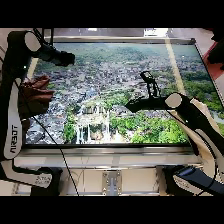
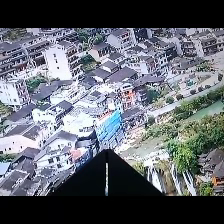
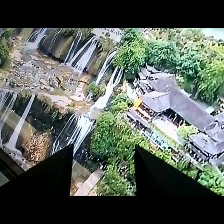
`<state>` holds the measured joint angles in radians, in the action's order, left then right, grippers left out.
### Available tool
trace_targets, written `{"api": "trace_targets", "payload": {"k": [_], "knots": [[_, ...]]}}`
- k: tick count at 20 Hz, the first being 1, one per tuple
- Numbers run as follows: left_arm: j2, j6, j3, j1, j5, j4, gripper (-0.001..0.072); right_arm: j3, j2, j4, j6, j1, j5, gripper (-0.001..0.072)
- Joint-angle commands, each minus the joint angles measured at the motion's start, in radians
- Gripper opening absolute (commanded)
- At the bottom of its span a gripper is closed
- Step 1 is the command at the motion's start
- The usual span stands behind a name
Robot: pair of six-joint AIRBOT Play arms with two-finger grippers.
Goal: Fold the shirts.
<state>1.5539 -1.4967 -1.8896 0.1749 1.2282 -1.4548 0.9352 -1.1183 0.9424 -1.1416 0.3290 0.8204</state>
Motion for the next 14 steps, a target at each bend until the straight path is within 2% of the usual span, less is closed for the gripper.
{"api": "trace_targets", "payload": {"k": [1,12,14], "knots": [[0.0,0.0,-0.001,0.0,0.0,0.0,0.0015,0.0,0.0,0.0,0.0,0.001,0.0,0.0434],[0.0,0.0,-0.001,0.0,-0.005,0.026,0.0015,0.0,0.0,0.0,0.001,0.001,-0.031,0.0434],[0.003,0.005,-0.001,0.0,-0.062,0.0,0.0017,0.0,0.0,0.016,0.001,0.001,-0.046,0.0434]]}}
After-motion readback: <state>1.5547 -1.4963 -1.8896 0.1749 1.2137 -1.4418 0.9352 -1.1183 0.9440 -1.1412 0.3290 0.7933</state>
